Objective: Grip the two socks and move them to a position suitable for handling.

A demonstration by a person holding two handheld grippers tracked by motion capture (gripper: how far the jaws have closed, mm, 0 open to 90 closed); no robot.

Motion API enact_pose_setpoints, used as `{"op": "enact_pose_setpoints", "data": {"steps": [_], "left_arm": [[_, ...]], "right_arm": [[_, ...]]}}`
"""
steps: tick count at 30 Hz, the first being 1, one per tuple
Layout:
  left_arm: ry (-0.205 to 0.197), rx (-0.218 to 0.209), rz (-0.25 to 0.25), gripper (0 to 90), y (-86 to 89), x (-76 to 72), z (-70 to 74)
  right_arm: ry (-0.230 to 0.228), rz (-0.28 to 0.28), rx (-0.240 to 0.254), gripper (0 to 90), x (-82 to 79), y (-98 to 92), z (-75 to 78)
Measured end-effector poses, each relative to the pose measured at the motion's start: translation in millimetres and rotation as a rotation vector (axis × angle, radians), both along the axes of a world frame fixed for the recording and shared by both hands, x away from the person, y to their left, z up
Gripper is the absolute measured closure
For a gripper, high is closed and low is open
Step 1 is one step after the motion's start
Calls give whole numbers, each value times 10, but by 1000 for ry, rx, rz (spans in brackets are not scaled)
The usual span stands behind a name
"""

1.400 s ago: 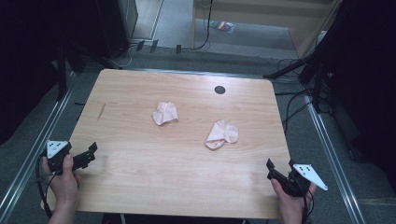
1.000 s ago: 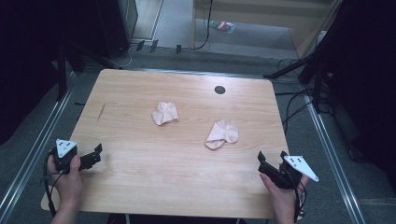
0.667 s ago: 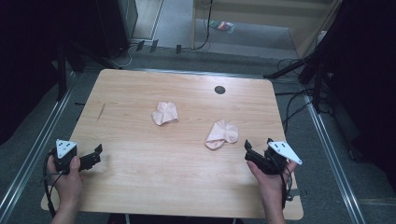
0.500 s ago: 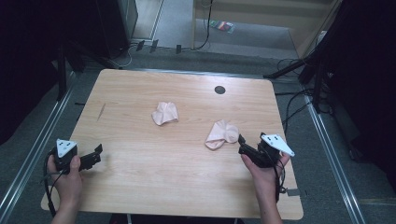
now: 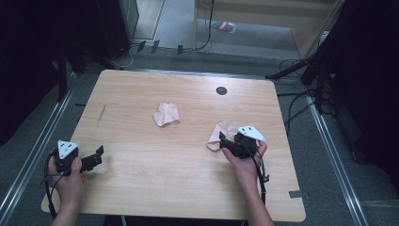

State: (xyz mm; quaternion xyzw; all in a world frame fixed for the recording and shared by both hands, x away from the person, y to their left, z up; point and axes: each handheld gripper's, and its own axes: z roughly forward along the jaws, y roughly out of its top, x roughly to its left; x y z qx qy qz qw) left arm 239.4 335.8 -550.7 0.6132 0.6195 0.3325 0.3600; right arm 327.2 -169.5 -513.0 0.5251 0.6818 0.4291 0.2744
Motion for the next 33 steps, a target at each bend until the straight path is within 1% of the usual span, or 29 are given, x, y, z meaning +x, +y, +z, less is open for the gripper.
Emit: {"op": "enact_pose_setpoints", "data": {"steps": [3,4,7,10,13,15,16,17,18,20,21,22,23,24,25,26,27,28,30,32,33], "left_arm": [[0,2,6,67,-2,2,-1],[0,8,7,67,-6,6,-3],[4,13,3,67,-12,7,-1],[3,13,2,67,-14,6,-1],[4,14,3,67,-12,2,1],[4,14,4,67,-12,3,0],[7,15,3,67,-12,3,2],[1,15,5,67,-16,6,-2],[2,16,4,67,-18,6,-1],[1,18,3,67,-20,7,-3],[0,19,3,67,-20,5,-2],[1,18,3,67,-19,4,-2],[1,15,3,67,-16,4,-1],[4,14,4,67,-13,2,1],[2,11,5,67,-11,2,0],[0,11,6,67,-10,3,-2],[0,9,6,67,-9,2,-1],[0,9,7,67,-8,2,-1],[0,8,8,67,-8,0,0],[-10,10,14,67,-10,-4,-1],[-17,13,18,67,-10,-15,3]], "right_arm": [[19,1,-4,209,63,49,-71],[24,3,-6,212,87,64,-98],[45,12,-16,214,137,97,-146],[63,22,-13,231,189,144,-194],[90,33,-28,234,233,192,-263],[127,24,-37,239,259,213,-323],[138,25,-36,247,270,211,-339],[152,20,-36,282,276,212,-344],[151,20,-43,306,279,210,-342],[172,14,-66,345,284,223,-359],[166,9,-93,381,274,240,-361],[163,10,-108,403,268,253,-360],[162,12,-110,435,264,264,-360],[160,15,-113,493,259,268,-358],[156,22,-114,570,251,272,-355],[158,29,-114,623,243,273,-350],[158,39,-109,720,238,269,-347],[159,46,-100,785,235,258,-347],[166,49,-63,831,240,211,-352],[181,53,-19,842,249,161,-348],[182,51,-7,845,246,141,-344]]}}
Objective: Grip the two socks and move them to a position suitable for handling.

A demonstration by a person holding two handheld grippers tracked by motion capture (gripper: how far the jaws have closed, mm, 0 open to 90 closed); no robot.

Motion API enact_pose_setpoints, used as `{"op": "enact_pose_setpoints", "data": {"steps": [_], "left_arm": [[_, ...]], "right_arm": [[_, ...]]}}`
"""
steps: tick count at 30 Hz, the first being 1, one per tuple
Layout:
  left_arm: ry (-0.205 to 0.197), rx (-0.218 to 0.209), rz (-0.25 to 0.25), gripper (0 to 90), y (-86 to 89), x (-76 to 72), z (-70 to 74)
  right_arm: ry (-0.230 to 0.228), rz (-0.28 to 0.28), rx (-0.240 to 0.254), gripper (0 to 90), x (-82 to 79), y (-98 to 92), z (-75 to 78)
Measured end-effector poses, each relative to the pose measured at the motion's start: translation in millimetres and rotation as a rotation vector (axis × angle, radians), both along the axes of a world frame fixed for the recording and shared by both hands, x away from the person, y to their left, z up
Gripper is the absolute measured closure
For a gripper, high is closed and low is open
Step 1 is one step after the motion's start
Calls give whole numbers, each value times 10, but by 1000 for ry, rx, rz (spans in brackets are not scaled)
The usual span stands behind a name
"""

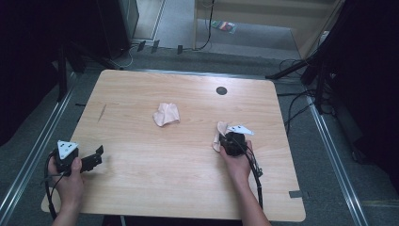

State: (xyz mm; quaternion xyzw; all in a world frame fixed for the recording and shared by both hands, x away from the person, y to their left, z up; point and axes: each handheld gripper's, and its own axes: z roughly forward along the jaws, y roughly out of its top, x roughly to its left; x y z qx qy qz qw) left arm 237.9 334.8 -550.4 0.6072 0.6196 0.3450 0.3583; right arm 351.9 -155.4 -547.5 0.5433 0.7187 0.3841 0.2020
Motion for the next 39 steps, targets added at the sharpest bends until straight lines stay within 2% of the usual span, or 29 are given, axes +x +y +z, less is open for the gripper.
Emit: {"op": "enact_pose_setpoints", "data": {"steps": [3,8,11,12,15,19,21,24,26,27,28,33,39], "left_arm": [[-15,0,11,67,1,-8,5],[-25,4,11,67,-4,-31,51],[-36,-13,16,67,-28,-53,107],[-35,-6,13,67,-47,-59,125],[-34,-12,-10,67,-142,-68,168],[-28,-9,-66,67,-364,-68,268],[-43,-29,-107,67,-503,-77,348],[-52,-15,-155,67,-688,-66,413],[-52,7,-187,67,-822,-36,434],[-52,7,-187,67,-822,-36,434],[-51,10,-214,67,-942,-7,453],[-67,-8,-272,67,-1244,74,490],[-83,-14,-341,67,-1499,121,492]], "right_arm": [[-40,-14,18,848,-52,-45,62],[-115,-11,39,848,-186,-69,299],[-130,-13,52,848,-255,-85,405],[-137,-11,58,848,-277,-91,433],[-150,-9,63,848,-357,-90,506],[-171,-1,65,847,-466,-77,598],[-177,-2,59,847,-501,-63,633],[-181,-6,71,847,-541,-55,682],[-185,-9,78,847,-570,-50,713],[-185,-9,78,847,-570,-50,713],[-186,-7,77,847,-606,-30,748],[-201,4,75,846,-692,13,800],[-205,29,70,846,-778,95,771]]}}
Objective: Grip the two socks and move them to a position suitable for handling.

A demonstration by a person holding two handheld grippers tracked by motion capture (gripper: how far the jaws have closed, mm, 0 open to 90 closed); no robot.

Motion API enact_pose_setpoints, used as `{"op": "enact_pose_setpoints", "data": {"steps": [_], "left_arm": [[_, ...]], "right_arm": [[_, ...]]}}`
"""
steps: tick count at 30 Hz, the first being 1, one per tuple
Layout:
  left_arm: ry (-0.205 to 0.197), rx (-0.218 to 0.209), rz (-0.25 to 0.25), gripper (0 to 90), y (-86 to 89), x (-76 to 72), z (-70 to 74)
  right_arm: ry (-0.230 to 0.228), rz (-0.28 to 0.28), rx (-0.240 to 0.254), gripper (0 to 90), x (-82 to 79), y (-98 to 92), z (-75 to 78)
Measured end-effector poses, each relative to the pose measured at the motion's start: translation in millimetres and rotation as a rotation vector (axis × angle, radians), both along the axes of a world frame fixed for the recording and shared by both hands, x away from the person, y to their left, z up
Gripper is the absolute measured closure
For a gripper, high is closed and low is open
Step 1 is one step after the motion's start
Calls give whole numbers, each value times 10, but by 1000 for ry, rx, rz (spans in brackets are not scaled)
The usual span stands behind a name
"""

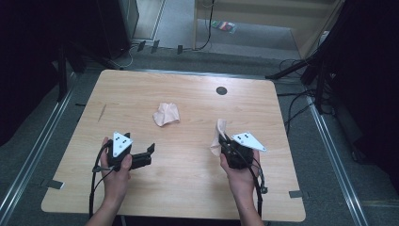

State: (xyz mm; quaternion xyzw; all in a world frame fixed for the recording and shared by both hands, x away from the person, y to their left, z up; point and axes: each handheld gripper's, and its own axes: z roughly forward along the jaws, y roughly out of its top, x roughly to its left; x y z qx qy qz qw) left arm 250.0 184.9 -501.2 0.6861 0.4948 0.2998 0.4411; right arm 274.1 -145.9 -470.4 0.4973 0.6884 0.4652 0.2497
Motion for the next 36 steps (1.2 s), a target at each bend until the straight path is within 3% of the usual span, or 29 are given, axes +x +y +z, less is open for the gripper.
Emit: {"op": "enact_pose_setpoints", "data": {"steps": [3,6,9,11,19,23,28,29,31,33,36], "left_arm": [[-1,8,-32,67,-64,8,-59],[25,-33,-84,67,-101,-7,-119],[26,-18,-116,67,-136,-46,-148],[38,-42,-136,67,-148,-69,-165],[36,-51,-158,67,-133,-156,-153],[39,-67,-152,67,-115,-152,-150],[43,-57,-169,67,-169,-161,-168],[45,-54,-172,67,-176,-160,-173],[50,-56,-173,67,-182,-156,-182],[53,-56,-171,67,-173,-153,-184],[60,-62,-167,68,-145,-139,-187]], "right_arm": [[3,18,5,846,-53,49,-20],[5,38,1,845,-121,124,-46],[4,56,-1,845,-180,206,-88],[11,65,-6,844,-210,282,-139],[43,136,-71,843,-297,596,-381],[49,160,-85,844,-347,715,-437],[74,190,-97,834,-382,853,-532],[88,201,-90,794,-375,874,-558],[109,255,-64,554,-346,892,-588],[115,272,-23,398,-303,837,-532],[73,206,55,401,-223,605,-377]]}}
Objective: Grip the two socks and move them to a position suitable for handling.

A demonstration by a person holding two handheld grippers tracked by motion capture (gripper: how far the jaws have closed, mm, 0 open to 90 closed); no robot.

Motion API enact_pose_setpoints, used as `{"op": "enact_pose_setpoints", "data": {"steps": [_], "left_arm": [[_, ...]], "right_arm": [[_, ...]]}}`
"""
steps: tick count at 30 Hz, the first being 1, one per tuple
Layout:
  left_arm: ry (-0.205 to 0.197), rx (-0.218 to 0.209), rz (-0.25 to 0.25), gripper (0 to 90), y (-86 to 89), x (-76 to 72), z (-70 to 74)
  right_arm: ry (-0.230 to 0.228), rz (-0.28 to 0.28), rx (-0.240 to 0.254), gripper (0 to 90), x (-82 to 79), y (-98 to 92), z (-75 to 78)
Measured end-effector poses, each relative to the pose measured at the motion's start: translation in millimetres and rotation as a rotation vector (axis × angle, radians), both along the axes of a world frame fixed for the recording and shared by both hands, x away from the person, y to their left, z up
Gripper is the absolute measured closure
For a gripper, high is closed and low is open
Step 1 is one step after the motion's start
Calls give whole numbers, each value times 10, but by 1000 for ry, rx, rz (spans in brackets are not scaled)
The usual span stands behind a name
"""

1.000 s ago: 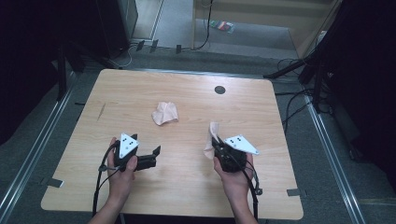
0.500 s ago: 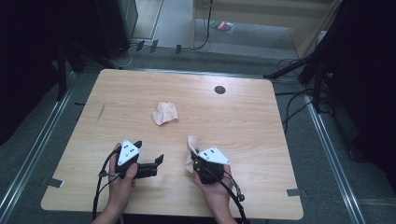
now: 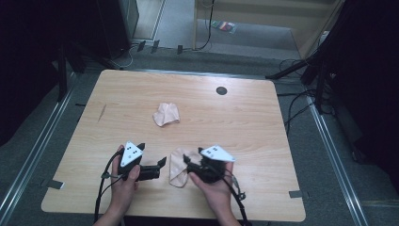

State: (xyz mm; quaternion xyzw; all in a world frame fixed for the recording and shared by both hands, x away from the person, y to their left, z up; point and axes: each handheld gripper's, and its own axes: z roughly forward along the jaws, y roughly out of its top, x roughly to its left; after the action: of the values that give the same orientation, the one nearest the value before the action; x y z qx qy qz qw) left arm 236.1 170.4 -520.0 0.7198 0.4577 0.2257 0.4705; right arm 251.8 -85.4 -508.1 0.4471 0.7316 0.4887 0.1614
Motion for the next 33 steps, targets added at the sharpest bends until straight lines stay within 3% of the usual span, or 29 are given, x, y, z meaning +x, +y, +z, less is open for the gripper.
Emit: {"op": "enact_pose_setpoints", "data": {"steps": [2,6,11,17,21,23,25,27,29,31,33], "left_arm": [[7,-5,5,67,8,11,-11],[28,-7,-4,68,-11,38,-44],[44,5,-16,68,-50,39,-70],[48,8,-9,67,-16,56,-80],[50,8,-6,68,-4,59,-80],[51,6,-6,68,-8,56,-79],[54,13,-4,68,-10,58,-83],[60,15,-8,68,-14,61,-91],[66,17,-14,68,-27,60,-100],[72,21,-27,68,-52,58,-111],[77,22,-45,68,-91,53,-124]], "right_arm": [[-12,-46,23,481,68,-175,54],[50,-73,-19,508,207,-278,-53],[104,-10,-125,506,369,-104,-275],[87,45,-241,502,375,87,-368],[81,52,-264,504,355,130,-407],[73,52,-276,558,333,144,-408],[62,65,-279,639,303,159,-411],[55,92,-270,819,272,164,-416],[90,123,-250,848,280,149,-395],[131,130,-197,855,303,112,-373],[123,113,-160,857,294,79,-308]]}}
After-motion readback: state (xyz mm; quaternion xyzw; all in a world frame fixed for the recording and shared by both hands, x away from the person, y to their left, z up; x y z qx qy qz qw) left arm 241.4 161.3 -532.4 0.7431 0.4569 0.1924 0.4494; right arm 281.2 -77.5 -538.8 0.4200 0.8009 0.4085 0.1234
